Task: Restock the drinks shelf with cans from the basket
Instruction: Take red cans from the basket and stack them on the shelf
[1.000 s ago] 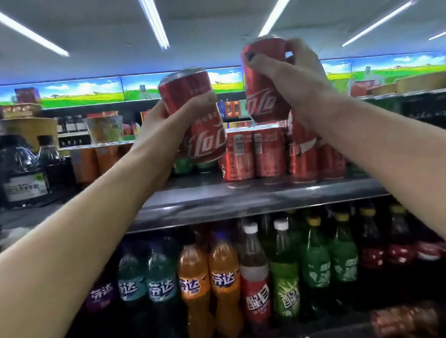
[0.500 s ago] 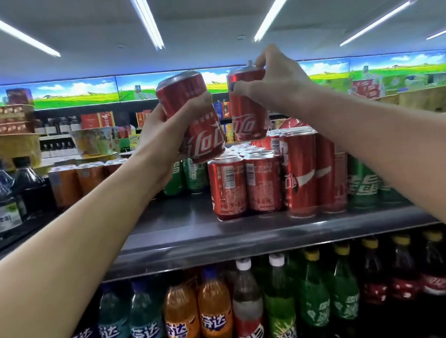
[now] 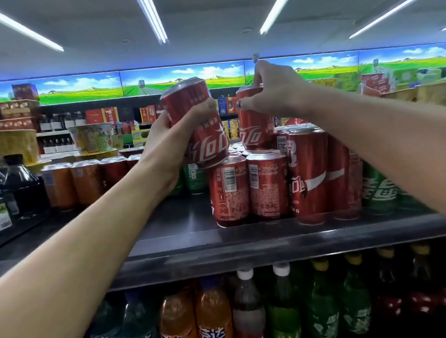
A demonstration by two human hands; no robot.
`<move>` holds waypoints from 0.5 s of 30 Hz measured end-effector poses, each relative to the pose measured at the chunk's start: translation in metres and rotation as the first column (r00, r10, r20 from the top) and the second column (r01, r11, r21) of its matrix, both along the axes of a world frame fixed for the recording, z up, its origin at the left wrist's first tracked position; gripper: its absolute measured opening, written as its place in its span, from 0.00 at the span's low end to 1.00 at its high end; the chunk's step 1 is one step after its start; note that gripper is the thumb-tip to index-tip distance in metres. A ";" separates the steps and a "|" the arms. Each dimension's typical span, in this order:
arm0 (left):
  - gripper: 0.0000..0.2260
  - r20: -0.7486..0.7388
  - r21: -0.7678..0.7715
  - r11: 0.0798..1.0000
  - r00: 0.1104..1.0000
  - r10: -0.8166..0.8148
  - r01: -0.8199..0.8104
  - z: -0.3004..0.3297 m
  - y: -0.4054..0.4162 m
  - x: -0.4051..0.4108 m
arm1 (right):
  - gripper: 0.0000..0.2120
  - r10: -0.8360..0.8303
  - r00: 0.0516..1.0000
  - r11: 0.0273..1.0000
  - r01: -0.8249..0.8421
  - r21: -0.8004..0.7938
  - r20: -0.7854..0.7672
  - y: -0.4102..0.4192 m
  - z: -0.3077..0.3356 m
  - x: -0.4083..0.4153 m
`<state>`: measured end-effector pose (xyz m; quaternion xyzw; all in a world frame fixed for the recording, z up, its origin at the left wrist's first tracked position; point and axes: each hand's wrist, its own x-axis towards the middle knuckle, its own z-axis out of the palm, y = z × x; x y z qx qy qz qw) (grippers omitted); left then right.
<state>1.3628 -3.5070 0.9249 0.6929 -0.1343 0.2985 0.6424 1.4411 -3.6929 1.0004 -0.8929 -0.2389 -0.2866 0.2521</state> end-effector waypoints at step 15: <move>0.28 0.012 0.007 1.000 1.000 -0.012 0.012 0.005 -0.002 0.001 | 0.41 -0.039 0.999 0.999 0.039 -0.014 -0.005 0.001 -0.002 0.007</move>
